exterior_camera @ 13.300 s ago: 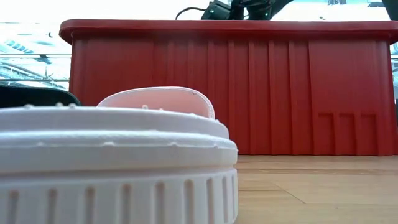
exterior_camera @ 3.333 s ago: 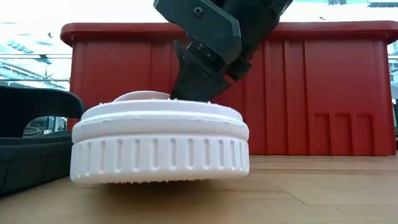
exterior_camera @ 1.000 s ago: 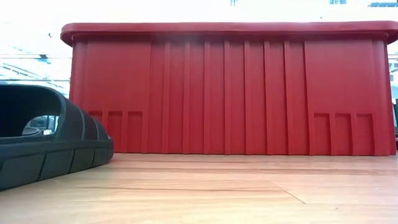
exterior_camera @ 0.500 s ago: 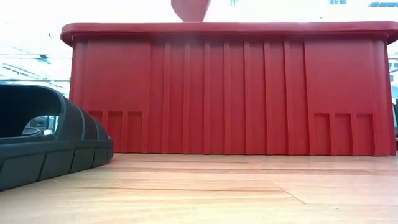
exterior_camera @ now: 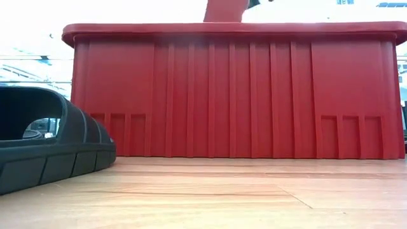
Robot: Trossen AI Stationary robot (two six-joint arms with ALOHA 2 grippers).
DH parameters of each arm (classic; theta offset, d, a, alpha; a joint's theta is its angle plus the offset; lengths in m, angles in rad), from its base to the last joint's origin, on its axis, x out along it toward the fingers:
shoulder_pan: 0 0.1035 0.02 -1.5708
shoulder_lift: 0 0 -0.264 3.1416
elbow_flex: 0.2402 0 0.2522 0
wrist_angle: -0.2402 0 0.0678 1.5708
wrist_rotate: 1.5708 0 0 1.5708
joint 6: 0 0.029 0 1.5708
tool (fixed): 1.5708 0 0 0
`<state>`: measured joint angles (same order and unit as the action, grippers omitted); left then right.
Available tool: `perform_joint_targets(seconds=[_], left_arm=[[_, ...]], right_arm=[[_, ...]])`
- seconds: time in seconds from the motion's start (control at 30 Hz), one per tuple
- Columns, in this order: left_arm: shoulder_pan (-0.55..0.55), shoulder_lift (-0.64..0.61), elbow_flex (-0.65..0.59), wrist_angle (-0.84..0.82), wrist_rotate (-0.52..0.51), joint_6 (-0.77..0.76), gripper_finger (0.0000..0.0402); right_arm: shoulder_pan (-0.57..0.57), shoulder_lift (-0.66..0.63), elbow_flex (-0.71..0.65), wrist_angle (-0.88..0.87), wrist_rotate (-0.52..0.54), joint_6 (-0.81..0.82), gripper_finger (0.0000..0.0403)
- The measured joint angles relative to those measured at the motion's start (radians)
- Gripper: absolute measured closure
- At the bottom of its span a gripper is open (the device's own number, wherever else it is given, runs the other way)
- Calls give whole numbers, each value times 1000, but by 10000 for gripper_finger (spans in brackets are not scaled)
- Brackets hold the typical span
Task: Pick and place slides into bin
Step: Put the pink slide into the red bin
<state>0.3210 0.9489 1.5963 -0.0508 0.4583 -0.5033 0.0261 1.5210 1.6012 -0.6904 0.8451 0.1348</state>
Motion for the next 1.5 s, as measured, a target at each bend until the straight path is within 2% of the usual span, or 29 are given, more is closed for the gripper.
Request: perform_joint_targets(seconds=[0.13,0.37,0.5,0.77,0.93,1.27,1.5], left_arm=[[0,0,0,-1,1,-2,199],[-1,0,0,-2,12,-2,199],[0,0,0,-2,13,2,199],[0,0,0,-3,40,1,199],[0,0,0,-3,48,1,199],[0,0,0,-7,48,-2,199],[0,0,0,-7,69,-2,199]], right_arm=[[-15,33,-5,-85,19,66,399],[-20,36,-144,-11,12,156,399],[-20,36,-241,57,-65,198,399],[-32,36,-358,169,-92,200,399],[-64,36,-376,175,-94,199,399],[-137,51,-384,198,-166,133,399],[-143,61,-472,286,-221,145,399]])
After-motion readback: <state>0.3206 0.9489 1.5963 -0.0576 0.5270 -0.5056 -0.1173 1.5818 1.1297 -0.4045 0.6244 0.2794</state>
